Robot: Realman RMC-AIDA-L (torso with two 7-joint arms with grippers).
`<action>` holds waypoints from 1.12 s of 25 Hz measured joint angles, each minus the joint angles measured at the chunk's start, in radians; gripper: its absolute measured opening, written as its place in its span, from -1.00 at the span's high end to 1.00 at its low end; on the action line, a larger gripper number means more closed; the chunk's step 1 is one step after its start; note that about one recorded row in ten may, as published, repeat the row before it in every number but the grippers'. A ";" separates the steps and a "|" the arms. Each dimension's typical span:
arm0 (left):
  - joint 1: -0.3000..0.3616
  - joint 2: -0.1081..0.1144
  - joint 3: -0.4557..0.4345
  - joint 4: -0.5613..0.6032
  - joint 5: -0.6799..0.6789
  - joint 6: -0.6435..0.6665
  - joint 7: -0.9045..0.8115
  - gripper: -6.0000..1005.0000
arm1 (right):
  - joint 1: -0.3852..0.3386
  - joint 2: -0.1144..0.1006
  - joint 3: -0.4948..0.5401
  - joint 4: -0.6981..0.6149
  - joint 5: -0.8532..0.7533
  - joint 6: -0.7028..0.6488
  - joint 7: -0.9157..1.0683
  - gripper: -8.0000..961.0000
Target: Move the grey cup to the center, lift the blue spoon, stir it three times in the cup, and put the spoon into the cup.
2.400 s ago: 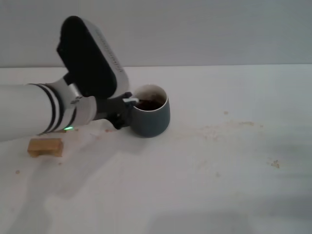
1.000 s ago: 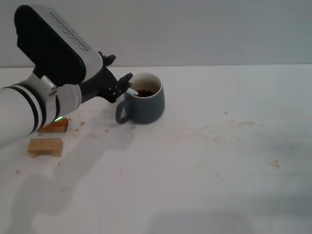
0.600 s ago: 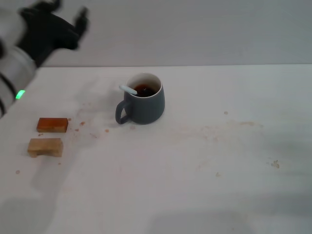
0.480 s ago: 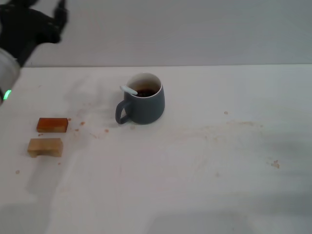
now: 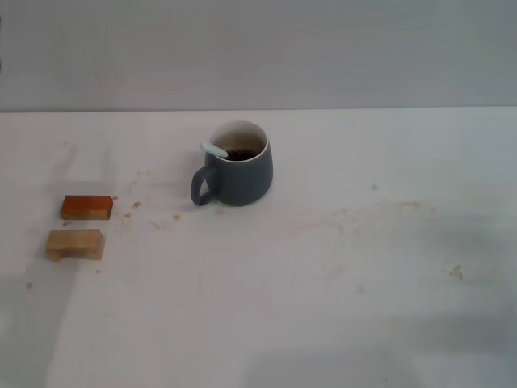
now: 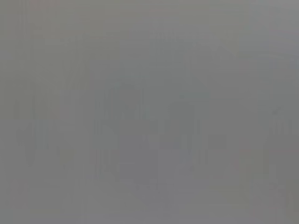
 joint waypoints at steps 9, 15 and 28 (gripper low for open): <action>-0.125 -0.006 -0.120 0.475 0.070 0.098 -0.103 -0.23 | 0.021 -0.002 0.000 -0.020 -0.034 0.001 0.000 0.99; -0.175 -0.008 -0.127 0.654 0.067 0.198 -0.111 -0.29 | 0.022 -0.003 0.000 -0.018 -0.079 -0.011 0.006 0.99; -0.191 -0.014 -0.120 0.835 0.066 0.572 -0.199 -0.43 | -0.045 0.005 -0.004 -0.033 -0.088 -0.186 0.110 0.99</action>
